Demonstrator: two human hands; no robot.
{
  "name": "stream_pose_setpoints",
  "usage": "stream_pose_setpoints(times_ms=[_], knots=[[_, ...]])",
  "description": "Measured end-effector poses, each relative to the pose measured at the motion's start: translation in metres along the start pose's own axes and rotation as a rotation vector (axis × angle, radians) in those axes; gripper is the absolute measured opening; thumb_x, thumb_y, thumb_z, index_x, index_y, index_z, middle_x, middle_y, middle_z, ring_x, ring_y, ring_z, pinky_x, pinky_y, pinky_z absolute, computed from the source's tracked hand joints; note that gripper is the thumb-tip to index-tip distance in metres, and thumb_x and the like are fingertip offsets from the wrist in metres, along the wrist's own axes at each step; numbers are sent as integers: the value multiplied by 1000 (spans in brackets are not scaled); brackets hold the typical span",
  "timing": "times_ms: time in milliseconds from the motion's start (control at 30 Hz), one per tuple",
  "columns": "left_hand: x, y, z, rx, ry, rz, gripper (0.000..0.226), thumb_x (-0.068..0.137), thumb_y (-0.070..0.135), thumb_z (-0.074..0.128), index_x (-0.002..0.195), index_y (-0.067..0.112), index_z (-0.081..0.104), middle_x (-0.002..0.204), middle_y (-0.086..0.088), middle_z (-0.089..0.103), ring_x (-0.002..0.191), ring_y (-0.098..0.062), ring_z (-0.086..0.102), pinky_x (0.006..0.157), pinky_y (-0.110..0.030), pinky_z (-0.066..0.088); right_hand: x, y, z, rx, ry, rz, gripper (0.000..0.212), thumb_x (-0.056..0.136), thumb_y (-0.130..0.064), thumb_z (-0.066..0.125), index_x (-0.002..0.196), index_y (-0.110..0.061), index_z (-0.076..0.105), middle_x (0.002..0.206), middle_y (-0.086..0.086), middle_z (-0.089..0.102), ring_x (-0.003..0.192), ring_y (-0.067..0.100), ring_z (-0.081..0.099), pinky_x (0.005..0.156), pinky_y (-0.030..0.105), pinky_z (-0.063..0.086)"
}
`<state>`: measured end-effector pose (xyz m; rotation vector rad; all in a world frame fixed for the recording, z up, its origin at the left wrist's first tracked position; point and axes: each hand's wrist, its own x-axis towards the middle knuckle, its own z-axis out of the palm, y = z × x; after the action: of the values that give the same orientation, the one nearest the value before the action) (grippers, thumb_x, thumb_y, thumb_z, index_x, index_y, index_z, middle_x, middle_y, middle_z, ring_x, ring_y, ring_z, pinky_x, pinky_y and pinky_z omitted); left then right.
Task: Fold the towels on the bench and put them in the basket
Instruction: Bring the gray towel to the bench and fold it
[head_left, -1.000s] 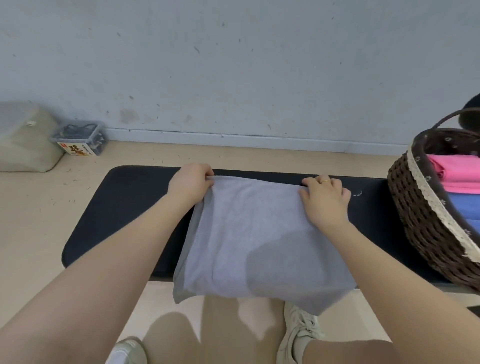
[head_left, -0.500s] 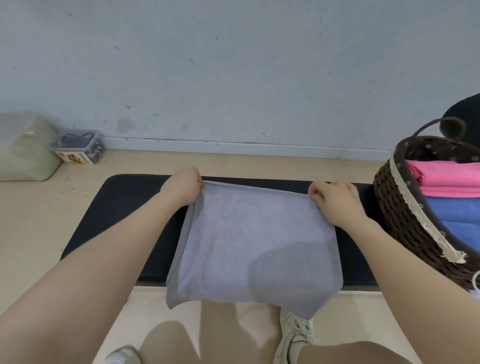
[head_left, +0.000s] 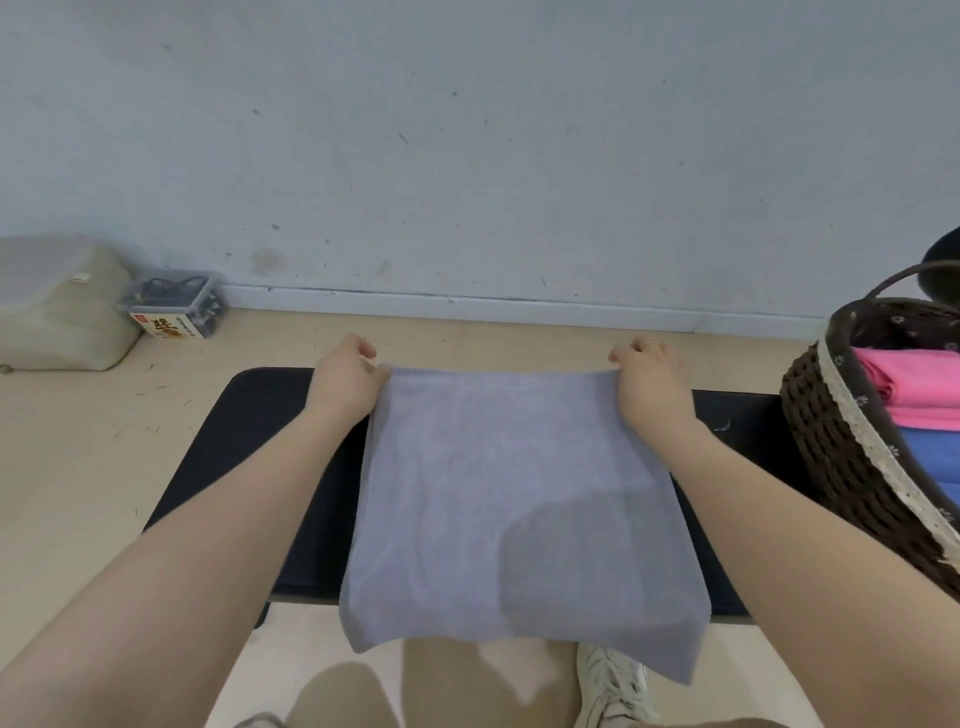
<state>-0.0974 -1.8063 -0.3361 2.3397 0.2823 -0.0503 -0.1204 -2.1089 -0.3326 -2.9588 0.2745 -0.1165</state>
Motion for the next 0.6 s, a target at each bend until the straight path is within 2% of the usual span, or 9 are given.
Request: stream_pose_setpoints(times_ms=[67,100,167,233,300,400,467,533,600], knots=[[-10,-1,0,62,58,86,39,90,24,59,122,7,46,111,-8,50,95,-22,50,77,-30,39,-18,-19,1,40,65,-56,52,83,9,40,132,-7,45,136,17,43,121,36,40,100,39,32],[-16,-1,-2,51,77,94,37,90,24,58,121,7,47,110,-7,51,93,-20,50,75,-29,38,-31,-29,1,67,57,-119,55,83,9,41,135,-8,43,142,16,38,126,34,37,101,38,31],[-28,-4,-9,60,39,47,23,91,23,56,108,8,56,99,-6,59,87,-20,54,69,-28,39,-58,-51,3,82,-16,-269,48,87,4,42,133,-11,45,146,10,33,130,28,35,99,34,33],[-43,-8,-15,91,-80,-27,15,91,21,56,92,8,63,90,-8,67,82,-20,61,59,-26,41,-82,-69,10,105,-86,-363,36,92,-5,41,126,-12,50,140,6,38,124,26,40,94,33,34],[-61,-11,-16,140,-157,-44,19,90,22,58,86,6,65,85,-10,70,76,-21,64,60,-27,47,-96,-78,18,138,-144,-370,30,95,-15,41,123,-12,51,133,6,43,120,27,43,94,33,36],[-73,-15,-10,210,-168,-62,24,86,33,62,86,9,64,79,-8,66,76,-24,66,70,-34,52,-101,-79,27,135,-157,-327,36,96,-27,42,131,-16,47,134,7,42,124,27,39,101,35,33],[-77,-15,-7,261,-186,-106,29,85,36,62,79,7,61,72,-8,62,69,-24,62,62,-33,50,-105,-78,31,111,-170,-320,42,98,-30,39,139,-21,39,140,4,36,131,25,31,105,34,27],[-79,-15,-3,280,-183,-135,35,86,34,62,66,8,50,64,-5,53,57,-21,52,51,-28,40,-109,-78,34,92,-203,-315,46,99,-34,34,144,-26,30,147,2,27,137,23,22,109,34,20],[-81,-15,-2,287,-182,-138,39,87,30,62,59,11,41,59,-4,45,51,-18,44,48,-26,33,-112,-79,36,84,-225,-310,48,100,-36,31,147,-27,24,152,2,21,140,23,17,112,35,17]])
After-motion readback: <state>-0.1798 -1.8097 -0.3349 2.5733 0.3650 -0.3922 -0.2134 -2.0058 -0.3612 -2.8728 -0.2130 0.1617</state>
